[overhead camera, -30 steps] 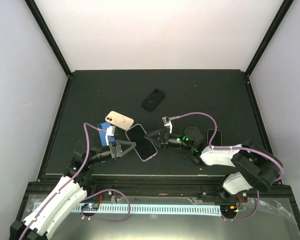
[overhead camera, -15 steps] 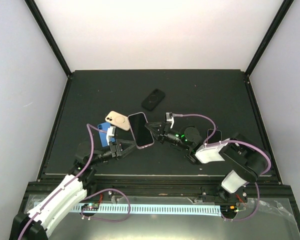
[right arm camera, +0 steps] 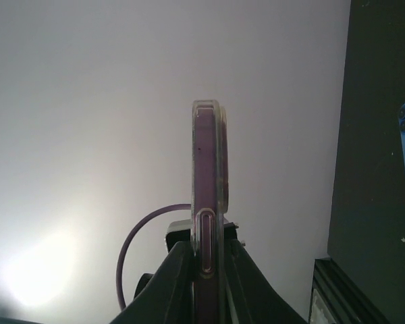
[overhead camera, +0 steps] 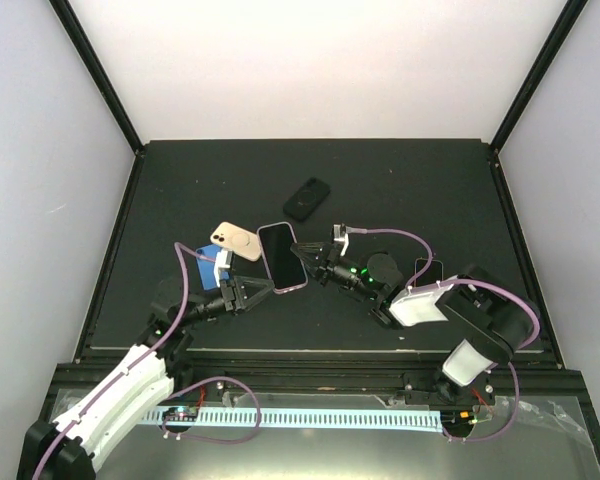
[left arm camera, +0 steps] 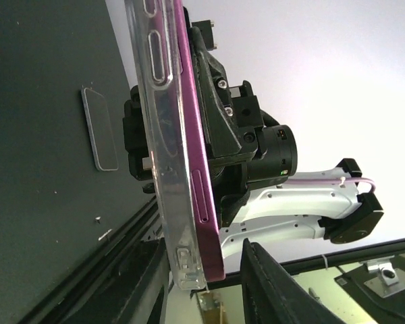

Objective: Put the phone into the phone case

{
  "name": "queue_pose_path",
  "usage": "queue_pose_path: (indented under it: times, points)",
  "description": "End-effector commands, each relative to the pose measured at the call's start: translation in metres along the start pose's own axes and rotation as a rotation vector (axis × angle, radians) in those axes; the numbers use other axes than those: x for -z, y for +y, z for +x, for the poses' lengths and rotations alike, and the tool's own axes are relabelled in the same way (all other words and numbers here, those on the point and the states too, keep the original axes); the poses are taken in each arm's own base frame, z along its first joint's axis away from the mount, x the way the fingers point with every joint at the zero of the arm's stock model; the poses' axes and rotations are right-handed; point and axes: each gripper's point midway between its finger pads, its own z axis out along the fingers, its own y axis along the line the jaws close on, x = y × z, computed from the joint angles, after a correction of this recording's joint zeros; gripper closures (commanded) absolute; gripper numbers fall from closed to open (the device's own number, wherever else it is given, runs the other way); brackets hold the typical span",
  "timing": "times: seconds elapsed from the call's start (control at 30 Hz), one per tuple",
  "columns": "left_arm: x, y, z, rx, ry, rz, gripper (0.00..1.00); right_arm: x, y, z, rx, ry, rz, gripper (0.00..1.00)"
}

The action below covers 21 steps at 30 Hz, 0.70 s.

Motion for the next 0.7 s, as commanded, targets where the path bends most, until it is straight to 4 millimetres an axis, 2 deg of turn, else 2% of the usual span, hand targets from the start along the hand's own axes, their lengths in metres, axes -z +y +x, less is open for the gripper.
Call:
queue_pose_path:
  times: [0.0, 0.3, 0.53, 0.67]
  points:
    - [-0.003, -0.012, -0.006, -0.058, 0.0, -0.001, 0.71, 0.0, 0.017, -0.008, 0.029, -0.039, -0.064, 0.87]
    - [-0.008, -0.003, -0.007, -0.06, 0.026, -0.045, 0.92, 0.002, 0.01, -0.002, 0.027, -0.011, -0.057, 0.86]
    - [-0.01, -0.001, -0.008, -0.075, 0.046, -0.085, 0.96, 0.004, 0.004, 0.01, 0.036, 0.062, -0.055, 0.82]
    - [-0.011, -0.002, -0.009, -0.084, 0.052, -0.102, 0.98, 0.004, -0.007, 0.019, 0.06, 0.12, 0.009, 0.83]
